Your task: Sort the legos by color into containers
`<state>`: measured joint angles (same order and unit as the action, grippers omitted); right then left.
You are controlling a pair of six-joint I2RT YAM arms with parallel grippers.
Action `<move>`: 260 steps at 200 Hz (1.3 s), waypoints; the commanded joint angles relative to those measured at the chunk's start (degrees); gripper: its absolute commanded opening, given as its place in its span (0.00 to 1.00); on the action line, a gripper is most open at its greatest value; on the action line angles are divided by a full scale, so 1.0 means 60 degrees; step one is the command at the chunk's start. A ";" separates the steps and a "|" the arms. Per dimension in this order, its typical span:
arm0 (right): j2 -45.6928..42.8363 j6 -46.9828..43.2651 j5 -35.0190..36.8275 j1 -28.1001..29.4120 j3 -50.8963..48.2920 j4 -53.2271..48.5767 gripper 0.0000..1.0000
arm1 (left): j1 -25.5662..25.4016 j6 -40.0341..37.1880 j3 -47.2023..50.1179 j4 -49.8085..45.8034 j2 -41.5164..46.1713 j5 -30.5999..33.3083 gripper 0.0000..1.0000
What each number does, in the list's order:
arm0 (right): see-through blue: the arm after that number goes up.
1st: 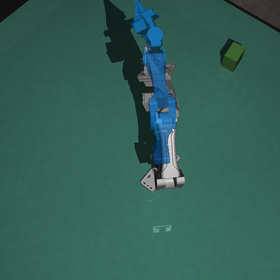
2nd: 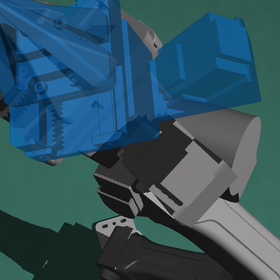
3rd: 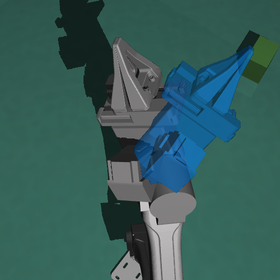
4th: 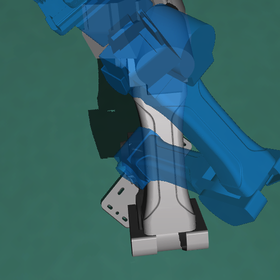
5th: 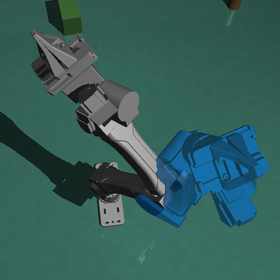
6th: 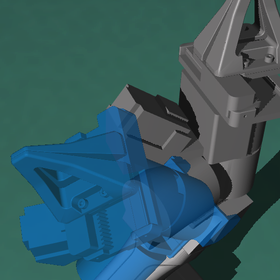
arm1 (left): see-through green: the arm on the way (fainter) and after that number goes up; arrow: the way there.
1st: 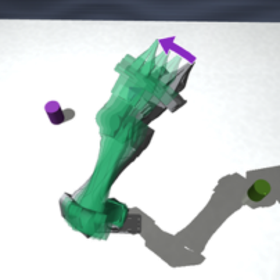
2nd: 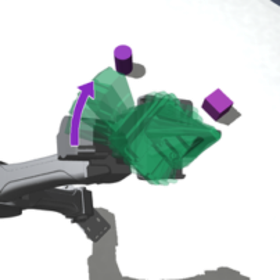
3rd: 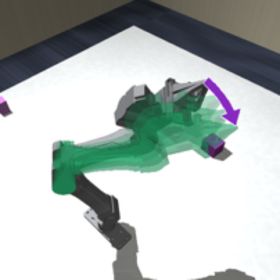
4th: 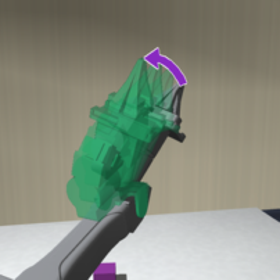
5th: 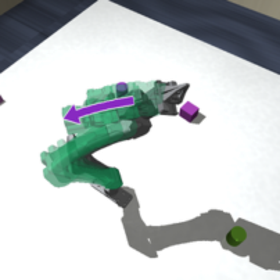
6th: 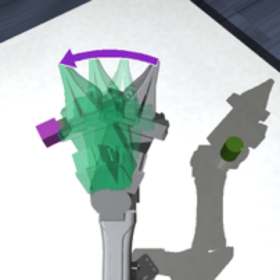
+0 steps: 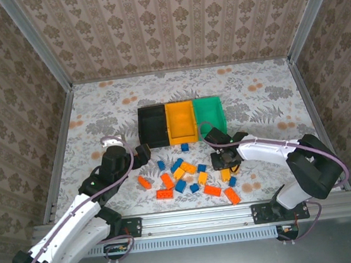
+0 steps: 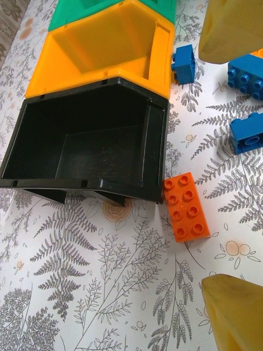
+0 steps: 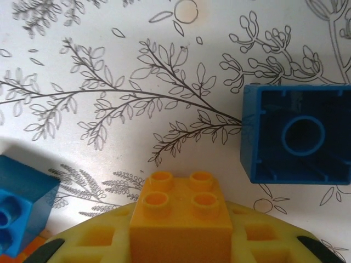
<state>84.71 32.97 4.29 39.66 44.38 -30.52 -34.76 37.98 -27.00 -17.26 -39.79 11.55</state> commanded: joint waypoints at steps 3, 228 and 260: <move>-0.0904 -0.0151 0.0432 0.0014 0.0784 -0.0470 0.23 | 0.0096 0.0211 0.0033 0.0009 0.0011 -0.0130 1.00; 0.2537 0.0307 0.0571 -0.2557 0.5469 0.0239 0.60 | 0.0359 0.0103 -0.0272 -0.0654 0.0179 -0.0452 1.00; 0.1150 -0.0045 0.0432 -0.1986 0.4329 -0.0272 0.61 | 0.0447 0.0046 -0.0305 -0.0742 0.0272 -0.0458 1.00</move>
<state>98.98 34.26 8.25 24.93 74.32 -27.97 -32.71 38.98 -27.11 -20.47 -39.44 9.32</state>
